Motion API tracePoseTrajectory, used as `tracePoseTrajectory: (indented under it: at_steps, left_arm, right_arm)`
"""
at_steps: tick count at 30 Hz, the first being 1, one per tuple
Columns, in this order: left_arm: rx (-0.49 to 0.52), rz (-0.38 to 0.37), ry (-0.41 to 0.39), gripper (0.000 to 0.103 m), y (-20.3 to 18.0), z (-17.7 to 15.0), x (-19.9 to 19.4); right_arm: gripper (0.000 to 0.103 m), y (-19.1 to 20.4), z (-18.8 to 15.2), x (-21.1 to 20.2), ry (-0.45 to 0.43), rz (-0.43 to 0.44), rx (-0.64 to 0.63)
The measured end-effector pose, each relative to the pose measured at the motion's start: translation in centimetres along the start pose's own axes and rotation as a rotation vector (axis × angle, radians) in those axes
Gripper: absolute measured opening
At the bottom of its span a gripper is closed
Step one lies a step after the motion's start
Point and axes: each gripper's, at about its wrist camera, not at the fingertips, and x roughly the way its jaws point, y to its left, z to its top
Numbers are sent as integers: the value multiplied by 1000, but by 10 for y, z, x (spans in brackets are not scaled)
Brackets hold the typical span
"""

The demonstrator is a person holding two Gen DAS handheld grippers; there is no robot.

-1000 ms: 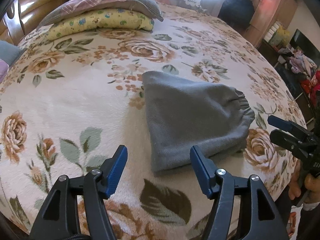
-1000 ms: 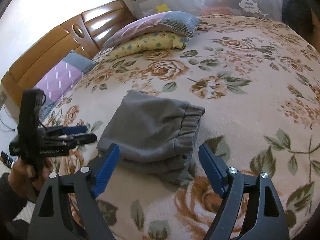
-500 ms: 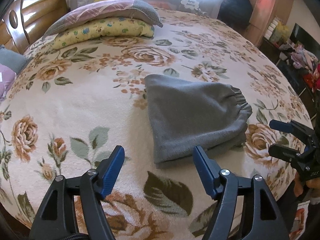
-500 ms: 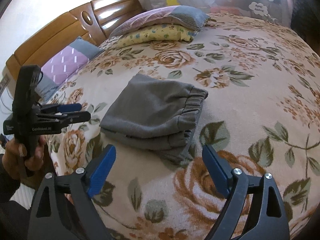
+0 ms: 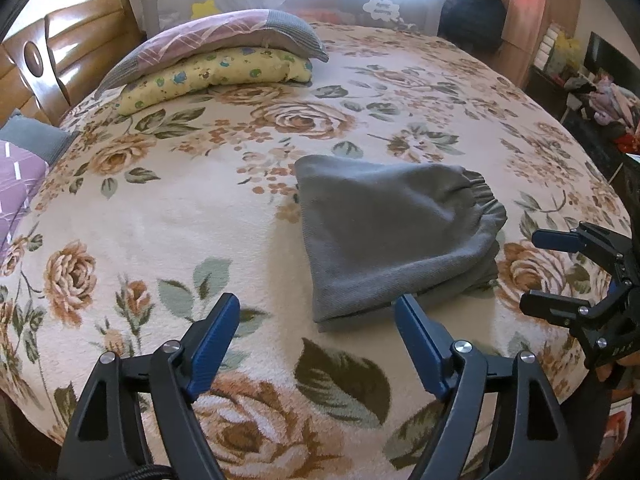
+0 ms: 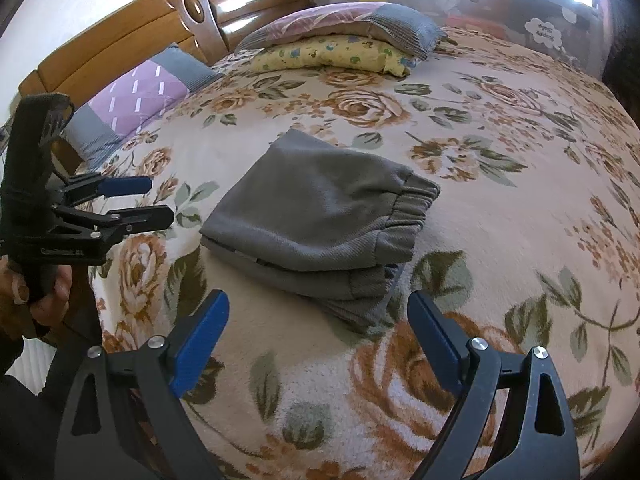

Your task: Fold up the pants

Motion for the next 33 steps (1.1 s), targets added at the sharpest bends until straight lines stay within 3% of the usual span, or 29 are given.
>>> tracePoseTrajectory:
  at_steps: [19, 33]
  left_arm:
    - [20, 39, -36, 83, -10, -1, -8]
    - [25, 87, -106, 83, -10, 1, -18]
  right_arm:
    - [91, 14, 8, 1, -6, -35, -88]
    - [91, 15, 10, -2, -22, -47, -104]
